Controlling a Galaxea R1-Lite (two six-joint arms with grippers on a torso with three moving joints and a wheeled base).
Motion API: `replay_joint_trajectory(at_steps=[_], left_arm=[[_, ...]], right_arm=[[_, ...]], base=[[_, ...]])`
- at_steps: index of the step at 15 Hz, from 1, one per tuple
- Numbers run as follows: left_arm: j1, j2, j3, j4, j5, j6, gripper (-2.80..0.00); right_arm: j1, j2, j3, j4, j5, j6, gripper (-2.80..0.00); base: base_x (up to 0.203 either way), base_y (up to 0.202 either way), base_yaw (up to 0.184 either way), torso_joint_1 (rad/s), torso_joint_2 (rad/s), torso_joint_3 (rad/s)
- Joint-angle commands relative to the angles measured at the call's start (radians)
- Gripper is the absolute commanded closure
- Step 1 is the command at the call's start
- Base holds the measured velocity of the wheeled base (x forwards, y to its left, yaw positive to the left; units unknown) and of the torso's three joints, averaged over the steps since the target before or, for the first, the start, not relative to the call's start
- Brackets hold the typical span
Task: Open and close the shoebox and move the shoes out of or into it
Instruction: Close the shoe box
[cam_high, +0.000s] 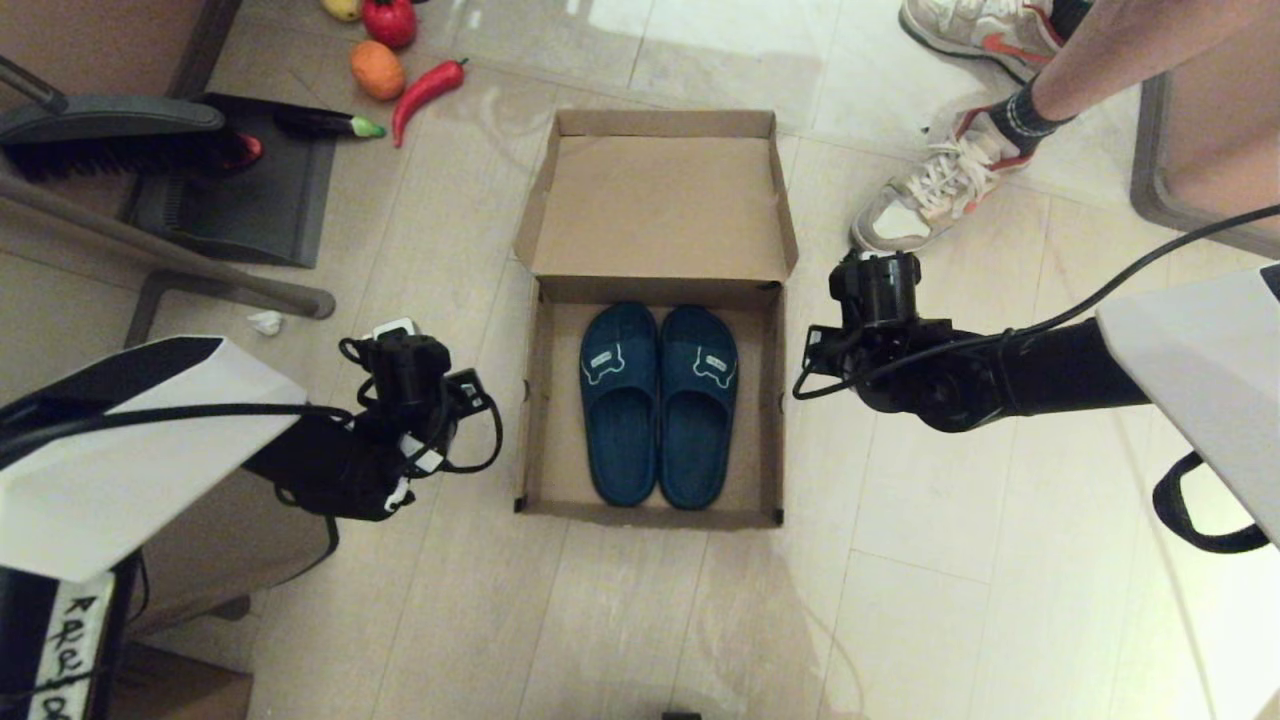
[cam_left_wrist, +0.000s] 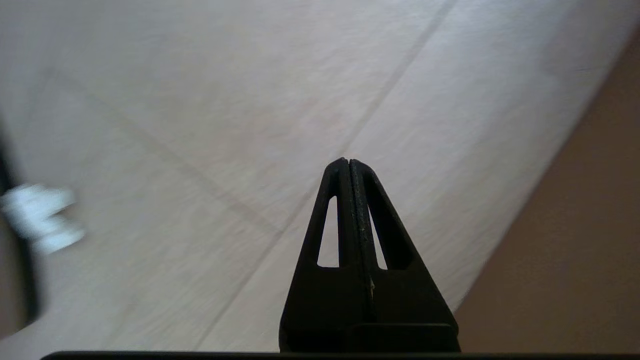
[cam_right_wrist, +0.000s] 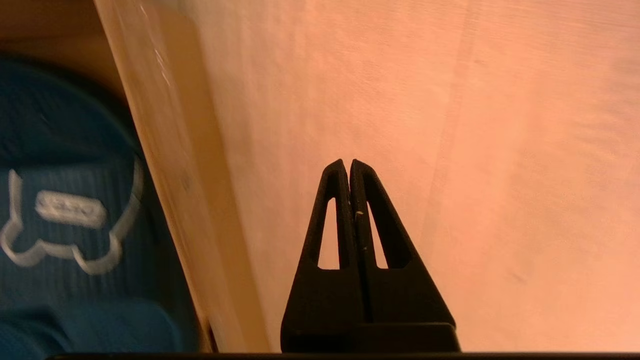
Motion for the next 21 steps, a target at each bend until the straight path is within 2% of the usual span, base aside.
replay_joint_trajectory(at_steps=[1, 4, 7, 10, 14, 18, 21], left_arm=[[-0.027, 0.05, -0.058, -0.004, -0.035, -0.001, 0.0], [-0.049, 0.082, -0.108, 0.001, -0.082, -0.003, 0.0], [-0.065, 0.098, -0.113, 0.014, -0.109, -0.001, 0.0], [-0.106, 0.086, -0.082, 0.032, -0.1, -0.001, 0.0], [-0.151, 0.008, 0.09, 0.02, -0.102, -0.009, 0.0], [-0.188, -0.019, 0.179, 0.015, -0.103, -0.039, 0.0], [-0.191, -0.018, 0.185, 0.017, -0.103, -0.039, 0.0]], right_arm=[[-0.003, 0.062, -0.003, -0.112, 0.048, 0.001, 0.0], [-0.026, 0.124, 0.004, -0.255, 0.241, 0.002, 0.0], [-0.073, 0.158, -0.004, -0.278, 0.426, -0.007, 0.0], [-0.077, 0.144, 0.037, -0.281, 0.448, -0.014, 0.0], [-0.074, 0.03, 0.268, -0.292, 0.493, -0.008, 0.0], [-0.045, -0.041, 0.527, -0.416, 0.549, -0.01, 0.0], [0.003, -0.053, 0.636, -0.502, 0.552, -0.009, 0.0]], base=[[0.0, 0.0, 0.0, 0.0, 0.0, 0.0], [0.0, 0.0, 0.0, 0.0, 0.0, 0.0], [0.0, 0.0, 0.0, 0.0, 0.0, 0.0], [0.0, 0.0, 0.0, 0.0, 0.0, 0.0], [0.0, 0.0, 0.0, 0.0, 0.0, 0.0], [0.0, 0.0, 0.0, 0.0, 0.0, 0.0], [0.0, 0.0, 0.0, 0.0, 0.0, 0.0]])
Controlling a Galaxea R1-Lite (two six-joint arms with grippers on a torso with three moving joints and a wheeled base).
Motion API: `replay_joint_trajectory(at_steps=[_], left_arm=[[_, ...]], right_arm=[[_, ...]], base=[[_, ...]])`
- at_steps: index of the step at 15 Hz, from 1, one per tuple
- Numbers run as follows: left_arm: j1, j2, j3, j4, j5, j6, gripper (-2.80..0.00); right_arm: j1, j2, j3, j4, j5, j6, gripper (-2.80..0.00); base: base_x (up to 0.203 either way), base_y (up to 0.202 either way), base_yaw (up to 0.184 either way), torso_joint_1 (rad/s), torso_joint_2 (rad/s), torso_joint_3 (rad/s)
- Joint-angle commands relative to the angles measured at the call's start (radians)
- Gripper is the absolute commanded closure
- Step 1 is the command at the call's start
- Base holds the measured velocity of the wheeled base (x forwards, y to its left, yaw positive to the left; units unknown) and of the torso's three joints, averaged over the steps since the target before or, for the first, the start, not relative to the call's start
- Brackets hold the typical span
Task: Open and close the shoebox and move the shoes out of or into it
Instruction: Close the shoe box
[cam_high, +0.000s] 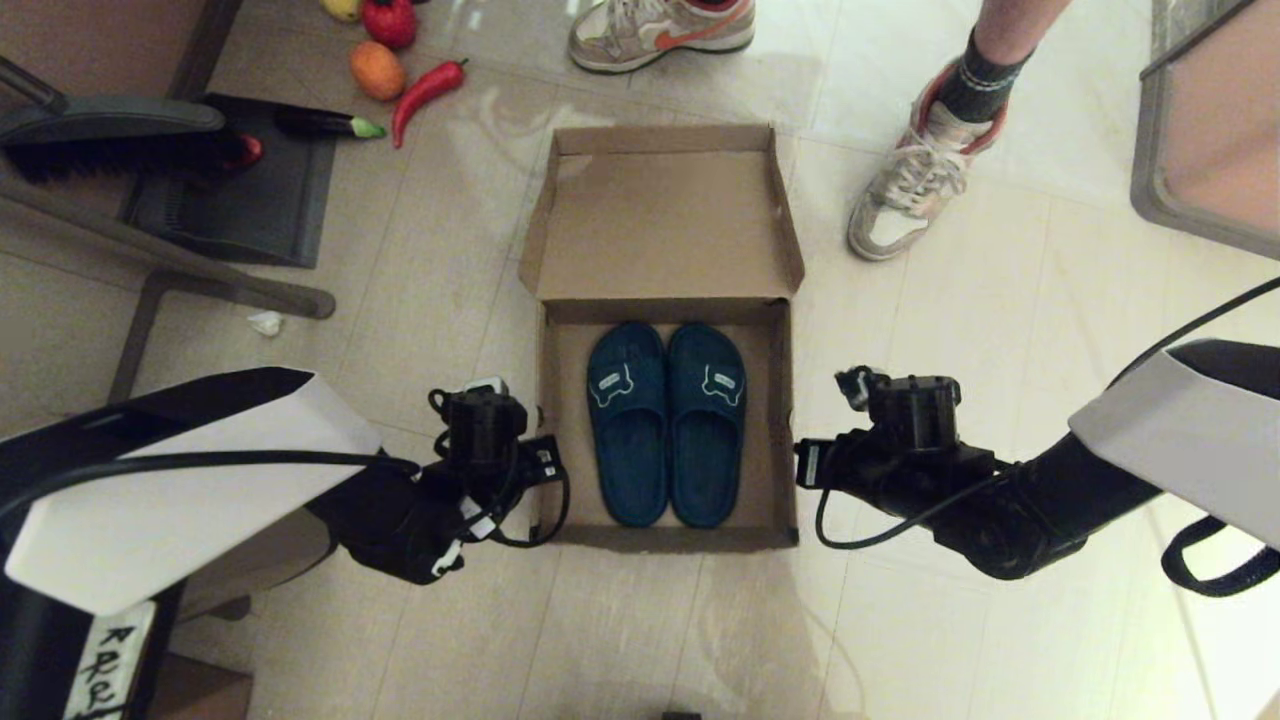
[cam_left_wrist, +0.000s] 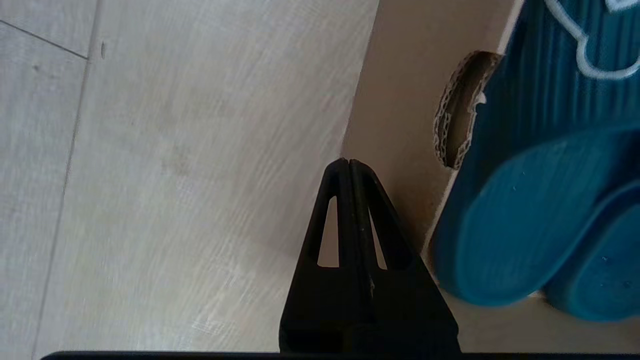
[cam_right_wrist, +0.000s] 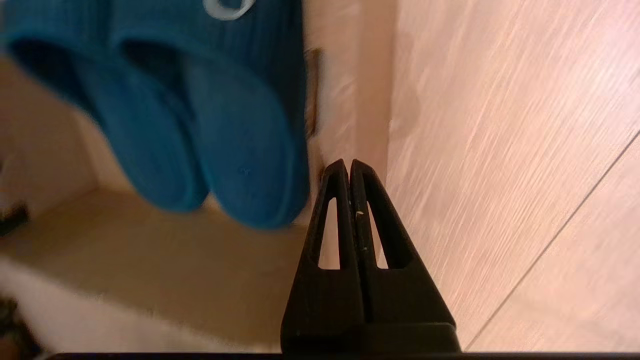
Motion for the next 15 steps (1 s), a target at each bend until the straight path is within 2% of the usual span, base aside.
replay_joint_trajectory(at_steps=[1, 5, 8, 10, 12, 15], left_arm=[[-0.008, -0.008, 0.015, -0.004, -0.001, -0.003, 0.0], [-0.043, -0.036, 0.1, -0.006, 0.001, -0.021, 0.0], [-0.085, -0.087, 0.212, -0.011, 0.002, -0.064, 0.0], [-0.09, -0.103, 0.255, -0.082, 0.013, -0.06, 0.0], [-0.06, -0.13, 0.248, -0.098, 0.037, -0.01, 0.0], [-0.009, -0.172, 0.185, -0.099, 0.038, 0.071, 0.0]], right_arm=[[0.03, -0.019, 0.058, -0.008, 0.002, 0.002, 0.0], [0.068, -0.082, 0.207, -0.026, -0.003, 0.009, 0.0], [0.07, -0.133, 0.393, -0.14, -0.021, 0.012, 0.0], [0.06, -0.184, 0.479, -0.237, -0.037, 0.012, 0.0], [0.016, -0.213, 0.439, -0.251, -0.053, 0.002, 0.0], [-0.069, -0.194, 0.295, -0.183, -0.054, -0.03, 0.0]], base=[[0.0, 0.0, 0.0, 0.0, 0.0, 0.0], [0.0, 0.0, 0.0, 0.0, 0.0, 0.0], [0.0, 0.0, 0.0, 0.0, 0.0, 0.0], [0.0, 0.0, 0.0, 0.0, 0.0, 0.0], [0.0, 0.0, 0.0, 0.0, 0.0, 0.0], [0.0, 0.0, 0.0, 0.0, 0.0, 0.0]])
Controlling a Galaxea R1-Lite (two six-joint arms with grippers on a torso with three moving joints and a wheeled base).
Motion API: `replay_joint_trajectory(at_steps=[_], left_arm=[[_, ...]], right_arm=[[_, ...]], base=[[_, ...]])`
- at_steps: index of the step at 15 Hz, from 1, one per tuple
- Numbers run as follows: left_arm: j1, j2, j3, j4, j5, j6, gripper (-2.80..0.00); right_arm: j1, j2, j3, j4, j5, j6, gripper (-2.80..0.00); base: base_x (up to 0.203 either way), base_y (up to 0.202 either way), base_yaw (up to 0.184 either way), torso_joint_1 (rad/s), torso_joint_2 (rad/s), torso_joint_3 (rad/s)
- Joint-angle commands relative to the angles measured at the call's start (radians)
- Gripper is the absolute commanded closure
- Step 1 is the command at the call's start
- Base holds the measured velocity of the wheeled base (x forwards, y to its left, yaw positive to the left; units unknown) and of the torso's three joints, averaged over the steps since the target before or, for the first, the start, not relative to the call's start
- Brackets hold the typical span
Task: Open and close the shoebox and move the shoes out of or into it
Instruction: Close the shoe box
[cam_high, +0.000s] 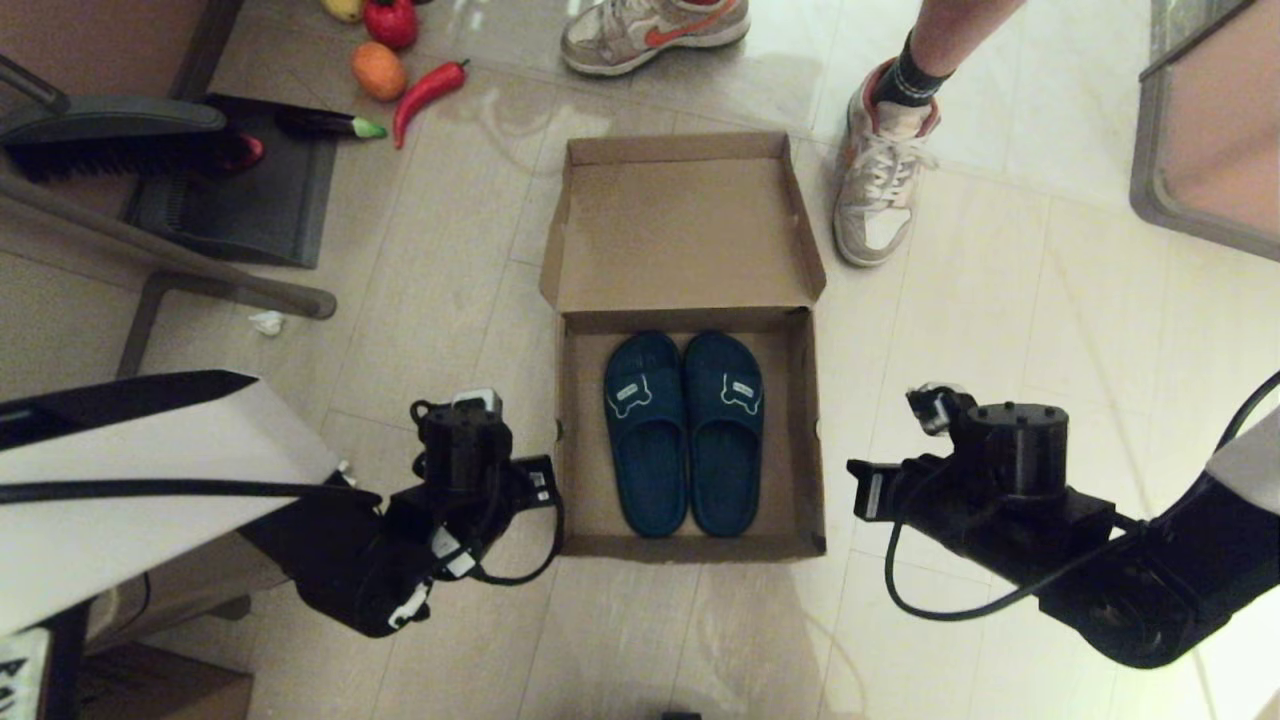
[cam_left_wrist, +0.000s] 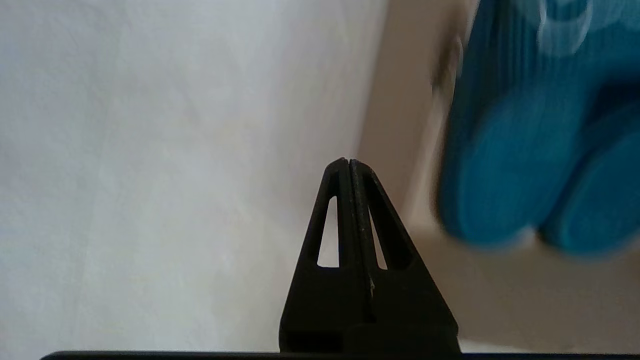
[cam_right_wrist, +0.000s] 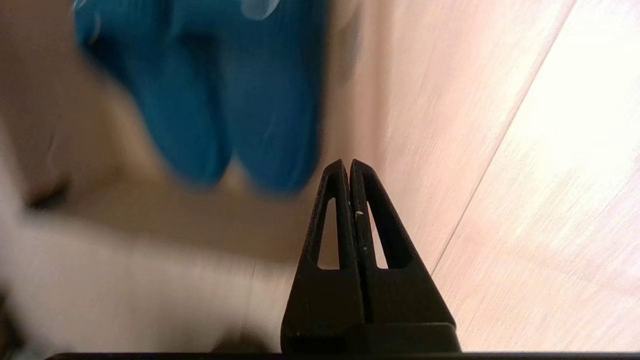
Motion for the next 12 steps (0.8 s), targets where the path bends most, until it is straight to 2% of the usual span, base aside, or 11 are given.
replay_joint_trajectory(at_steps=[1, 6, 11, 12], left_arm=[[0.043, -0.033, -0.066, -0.004, 0.002, 0.035, 0.0], [0.111, 0.13, -0.287, -0.017, -0.009, 0.06, 0.0], [0.125, 0.326, -0.51, -0.046, -0.029, 0.057, 0.0], [0.125, 0.349, -0.545, -0.042, -0.03, 0.058, 0.0]], right_arm=[[-0.044, 0.028, -0.097, 0.025, -0.001, -0.004, 0.0], [-0.111, 0.265, -0.42, 0.098, -0.002, -0.012, 0.0], [-0.104, 0.433, -0.614, 0.108, -0.006, 0.001, 0.0], [-0.104, 0.456, -0.654, 0.11, -0.027, 0.002, 0.0]], base=[[0.0, 0.0, 0.0, 0.0, 0.0, 0.0], [0.0, 0.0, 0.0, 0.0, 0.0, 0.0], [0.0, 0.0, 0.0, 0.0, 0.0, 0.0], [0.0, 0.0, 0.0, 0.0, 0.0, 0.0]])
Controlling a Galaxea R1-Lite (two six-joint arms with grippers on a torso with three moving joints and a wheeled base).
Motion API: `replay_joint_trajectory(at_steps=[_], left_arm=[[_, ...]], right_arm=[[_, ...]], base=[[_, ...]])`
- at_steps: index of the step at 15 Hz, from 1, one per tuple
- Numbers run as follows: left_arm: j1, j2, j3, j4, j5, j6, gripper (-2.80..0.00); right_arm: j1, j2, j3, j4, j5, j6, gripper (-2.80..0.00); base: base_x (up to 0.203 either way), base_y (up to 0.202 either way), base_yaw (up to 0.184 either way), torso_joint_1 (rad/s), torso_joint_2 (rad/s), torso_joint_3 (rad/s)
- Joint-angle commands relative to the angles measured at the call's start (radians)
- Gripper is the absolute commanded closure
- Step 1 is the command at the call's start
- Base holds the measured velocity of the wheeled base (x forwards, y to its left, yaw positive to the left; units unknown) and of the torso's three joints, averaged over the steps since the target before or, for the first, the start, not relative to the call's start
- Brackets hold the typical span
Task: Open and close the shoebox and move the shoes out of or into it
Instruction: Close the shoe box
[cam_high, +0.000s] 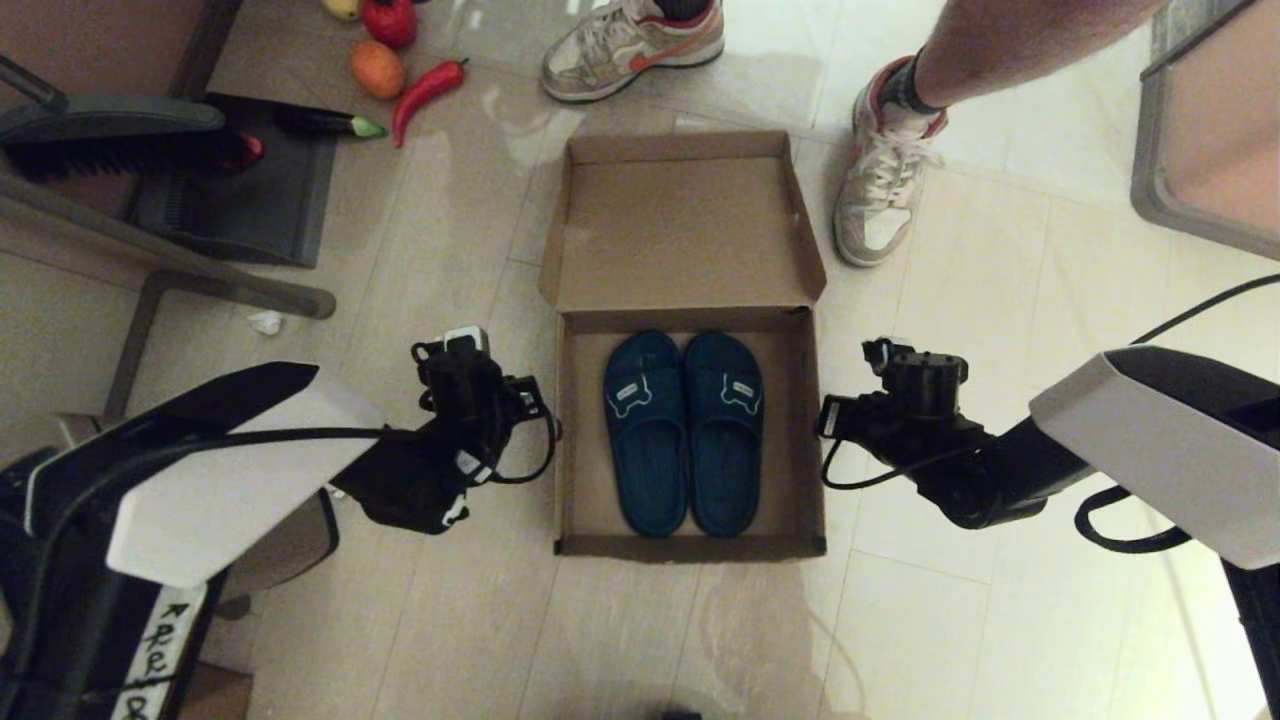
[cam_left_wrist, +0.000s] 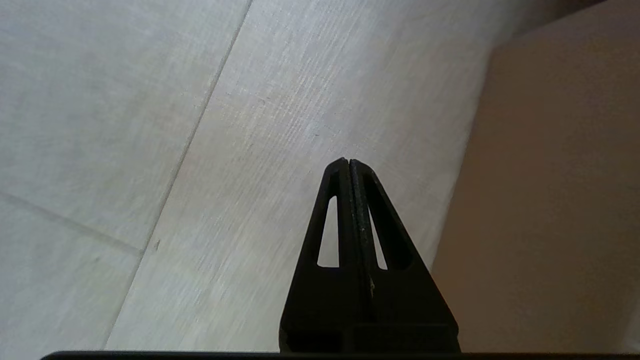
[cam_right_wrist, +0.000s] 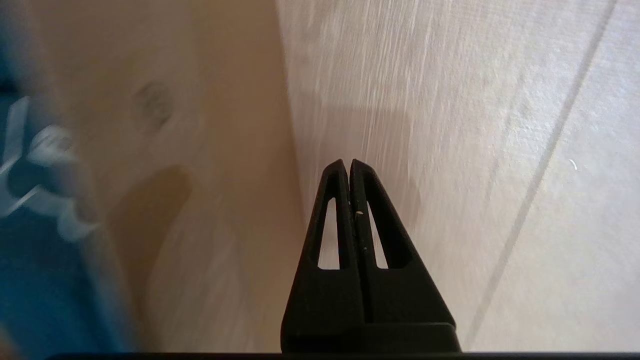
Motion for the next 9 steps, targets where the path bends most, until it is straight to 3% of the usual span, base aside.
replay_joint_trajectory(at_steps=[1, 4, 9], left_arm=[[0.001, 0.098, -0.089, 0.002, 0.001, -0.001, 0.0], [-0.002, 0.138, -0.168, 0.045, 0.0, -0.001, 0.0], [-0.014, 0.141, -0.145, 0.055, -0.005, 0.0, 0.0]], right_arm=[[0.005, 0.079, -0.058, -0.003, -0.026, 0.004, 0.0], [0.037, 0.078, -0.032, 0.019, -0.035, 0.029, 0.0], [0.071, 0.046, 0.123, 0.006, -0.024, 0.04, 0.0]], base=[[0.0, 0.0, 0.0, 0.0, 0.0, 0.0], [0.0, 0.0, 0.0, 0.0, 0.0, 0.0], [0.0, 0.0, 0.0, 0.0, 0.0, 0.0]])
